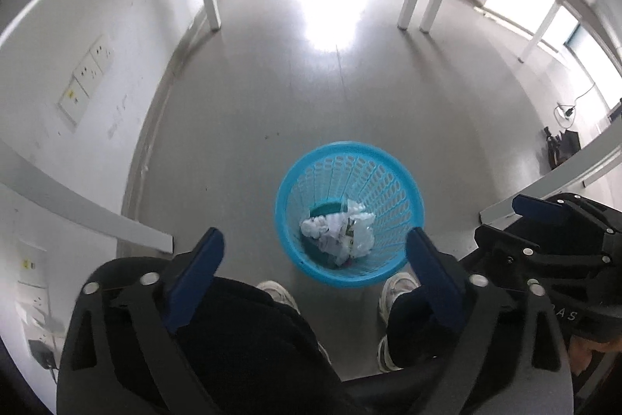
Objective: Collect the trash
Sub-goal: 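Raise both open tools back toward the white box and blue tissue pack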
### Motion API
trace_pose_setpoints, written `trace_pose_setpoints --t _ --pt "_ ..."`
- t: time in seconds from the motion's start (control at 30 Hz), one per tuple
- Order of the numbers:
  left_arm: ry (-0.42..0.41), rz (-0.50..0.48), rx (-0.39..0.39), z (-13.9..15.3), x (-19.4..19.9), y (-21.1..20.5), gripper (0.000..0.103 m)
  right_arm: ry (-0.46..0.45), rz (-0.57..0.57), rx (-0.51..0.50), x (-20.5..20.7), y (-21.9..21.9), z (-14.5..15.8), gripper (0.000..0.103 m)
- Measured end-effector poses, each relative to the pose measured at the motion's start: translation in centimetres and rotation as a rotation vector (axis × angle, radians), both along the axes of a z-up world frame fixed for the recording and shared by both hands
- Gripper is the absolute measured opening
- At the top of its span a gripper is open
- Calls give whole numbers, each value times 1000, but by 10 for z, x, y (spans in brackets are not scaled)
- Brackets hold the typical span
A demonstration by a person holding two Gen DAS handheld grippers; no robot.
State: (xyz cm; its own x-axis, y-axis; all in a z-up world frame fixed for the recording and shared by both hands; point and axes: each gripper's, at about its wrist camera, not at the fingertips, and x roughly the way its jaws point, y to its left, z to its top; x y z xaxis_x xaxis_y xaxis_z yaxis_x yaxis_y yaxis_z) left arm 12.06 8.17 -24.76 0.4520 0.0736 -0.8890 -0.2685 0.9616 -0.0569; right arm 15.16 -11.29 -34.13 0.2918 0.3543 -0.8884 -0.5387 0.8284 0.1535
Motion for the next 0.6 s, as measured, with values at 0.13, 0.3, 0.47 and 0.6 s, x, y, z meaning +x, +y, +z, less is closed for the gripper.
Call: trace_pose_setpoints --t 0.13,0.3,0.47,0.6 --pt "-46 -12 6 16 -11 -1 97 -55 -10 23 -15 -14 21 73" --pt "-87 -14 -4 33 -32 -2 97 -113 3 67 -33 -29 46 84" --pt "-143 -18 -33 55 -55 -1 97 -184 20 114 -57 -45 76 89" --pt "-203 -28 -52 78 -68 -3 97 -243 35 150 -73 -58 101 94"
